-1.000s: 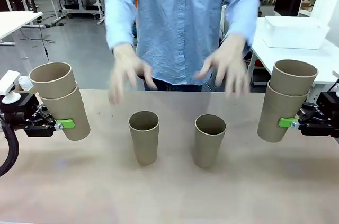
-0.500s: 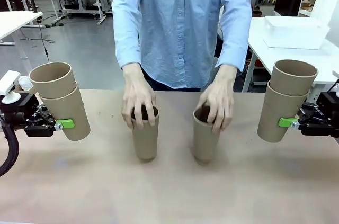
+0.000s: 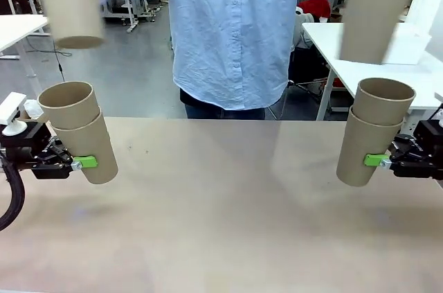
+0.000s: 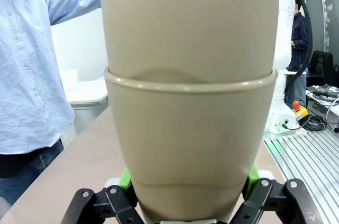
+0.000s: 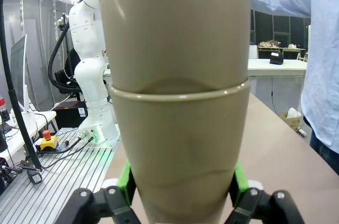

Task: Stack the cups and store them in the basket.
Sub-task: Place the stack of Reusable plastic cups into the Pantry Basket.

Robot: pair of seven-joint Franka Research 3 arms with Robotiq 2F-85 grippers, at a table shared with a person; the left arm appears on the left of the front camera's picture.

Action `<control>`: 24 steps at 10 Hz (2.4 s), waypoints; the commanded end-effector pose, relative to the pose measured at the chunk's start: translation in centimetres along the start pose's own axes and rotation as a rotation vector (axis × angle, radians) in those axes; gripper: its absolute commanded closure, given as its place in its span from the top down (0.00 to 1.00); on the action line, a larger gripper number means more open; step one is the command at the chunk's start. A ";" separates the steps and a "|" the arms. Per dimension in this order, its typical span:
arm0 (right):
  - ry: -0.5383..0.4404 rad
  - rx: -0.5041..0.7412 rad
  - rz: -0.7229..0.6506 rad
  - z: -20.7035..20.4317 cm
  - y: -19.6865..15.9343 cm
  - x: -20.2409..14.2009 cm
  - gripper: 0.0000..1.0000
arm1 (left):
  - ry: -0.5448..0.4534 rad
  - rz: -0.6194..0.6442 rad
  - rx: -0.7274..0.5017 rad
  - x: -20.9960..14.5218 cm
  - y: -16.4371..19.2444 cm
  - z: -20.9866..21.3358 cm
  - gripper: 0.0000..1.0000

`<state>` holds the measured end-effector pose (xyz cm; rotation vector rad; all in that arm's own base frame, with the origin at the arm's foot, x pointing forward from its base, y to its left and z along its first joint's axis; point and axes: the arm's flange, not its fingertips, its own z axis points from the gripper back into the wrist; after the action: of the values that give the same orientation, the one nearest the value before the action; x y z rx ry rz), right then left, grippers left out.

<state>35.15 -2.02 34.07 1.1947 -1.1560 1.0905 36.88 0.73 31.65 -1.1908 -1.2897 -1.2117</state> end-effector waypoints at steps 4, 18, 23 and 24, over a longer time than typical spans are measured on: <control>0.006 0.000 0.009 -0.2 -0.1 0.3 0.85 | -0.013 -0.011 0.012 0.3 0.2 0.0 0.86; 0.006 0.000 0.009 -0.2 -0.1 0.3 0.85 | -0.013 -0.011 0.012 0.3 0.2 0.0 0.86; 0.006 0.000 0.009 -0.2 -0.1 0.3 0.85 | -0.013 -0.011 0.012 0.3 0.2 0.0 0.86; 0.006 0.000 0.009 -0.2 -0.1 0.3 0.85 | -0.013 -0.011 0.012 0.3 0.2 0.0 0.86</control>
<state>35.16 -2.04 33.99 1.1900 -1.1532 1.0904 36.91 0.78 31.58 -1.1858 -1.2867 -1.2109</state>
